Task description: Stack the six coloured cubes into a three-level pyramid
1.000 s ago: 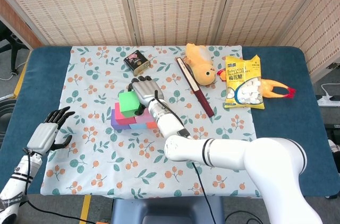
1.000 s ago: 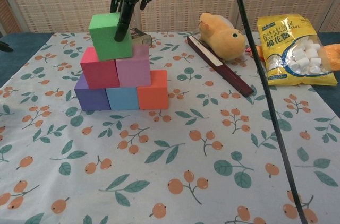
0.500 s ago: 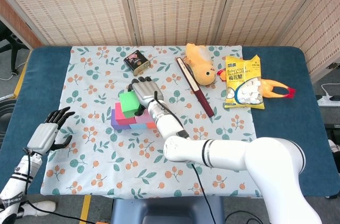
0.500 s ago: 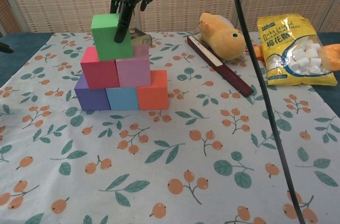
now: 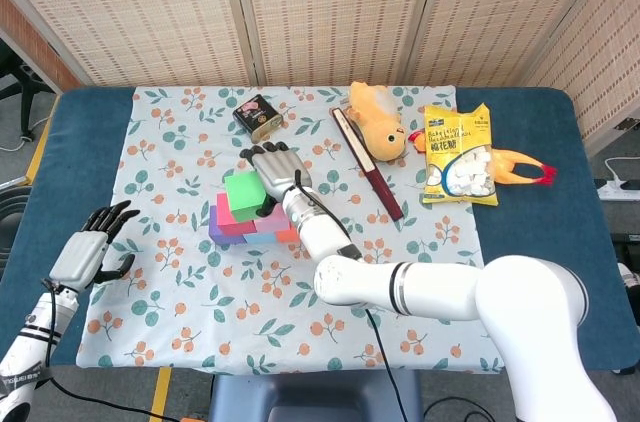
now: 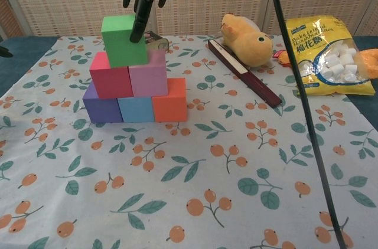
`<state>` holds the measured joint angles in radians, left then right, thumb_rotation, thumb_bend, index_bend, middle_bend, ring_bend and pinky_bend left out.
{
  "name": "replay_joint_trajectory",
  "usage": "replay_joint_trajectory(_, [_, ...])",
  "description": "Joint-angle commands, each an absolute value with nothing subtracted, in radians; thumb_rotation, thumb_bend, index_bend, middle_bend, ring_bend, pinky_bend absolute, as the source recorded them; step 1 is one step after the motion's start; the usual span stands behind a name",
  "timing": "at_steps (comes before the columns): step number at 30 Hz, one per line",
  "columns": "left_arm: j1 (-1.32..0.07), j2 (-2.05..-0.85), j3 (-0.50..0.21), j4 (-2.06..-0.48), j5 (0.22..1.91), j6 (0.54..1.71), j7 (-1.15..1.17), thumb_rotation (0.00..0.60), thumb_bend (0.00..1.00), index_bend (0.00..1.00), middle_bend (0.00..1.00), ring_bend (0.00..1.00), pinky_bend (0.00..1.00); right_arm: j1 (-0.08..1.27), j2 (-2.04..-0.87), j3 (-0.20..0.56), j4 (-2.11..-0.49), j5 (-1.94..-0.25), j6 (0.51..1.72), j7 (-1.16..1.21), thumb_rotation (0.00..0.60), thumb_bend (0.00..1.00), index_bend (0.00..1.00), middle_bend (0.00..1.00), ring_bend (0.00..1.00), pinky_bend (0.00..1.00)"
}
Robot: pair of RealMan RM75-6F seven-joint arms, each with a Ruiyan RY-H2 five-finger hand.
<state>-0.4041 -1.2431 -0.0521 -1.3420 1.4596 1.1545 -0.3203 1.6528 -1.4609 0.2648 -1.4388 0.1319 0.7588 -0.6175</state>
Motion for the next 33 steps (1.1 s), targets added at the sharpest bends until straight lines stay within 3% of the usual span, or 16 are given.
replay_joint_trajectory(1, [-0.403, -1.243, -0.052, -1.342, 1.459, 1.156, -0.322, 0.6, 0.44, 0.12, 0.0, 0.0, 0.0, 1.63, -1.438, 0.277, -1.463, 0.109, 0.757, -0.598, 0.6, 0.06, 0.08, 0.08, 0.0, 0.0])
replay_joint_trajectory(7, [-0.399, -1.244, -0.054, -1.346, 1.459, 1.165, -0.326, 0.6, 0.44, 0.12, 0.0, 0.0, 0.0, 1.58, -1.4, 0.282, -1.5, 0.048, 0.735, -0.558, 0.6, 0.03, 0.07, 0.08, 0.0, 0.0])
replay_joint_trajectory(12, [-0.397, -1.241, -0.055, -1.355, 1.459, 1.17, -0.316, 0.6, 0.43, 0.12, 0.0, 0.0, 0.0, 1.562, -1.419, 0.273, -1.463, -0.024, 0.686, -0.537, 0.6, 0.01, 0.15, 0.08, 0.0, 0.0])
replay_joint_trajectory(33, [-0.388, -1.228, -0.062, -1.371, 1.437, 1.167, -0.306, 0.6, 0.43, 0.12, 0.0, 0.0, 0.0, 1.609, -1.467, 0.203, -1.33, -0.172, 0.537, -0.486, 0.587, 0.01, 0.21, 0.08, 0.0, 0.0])
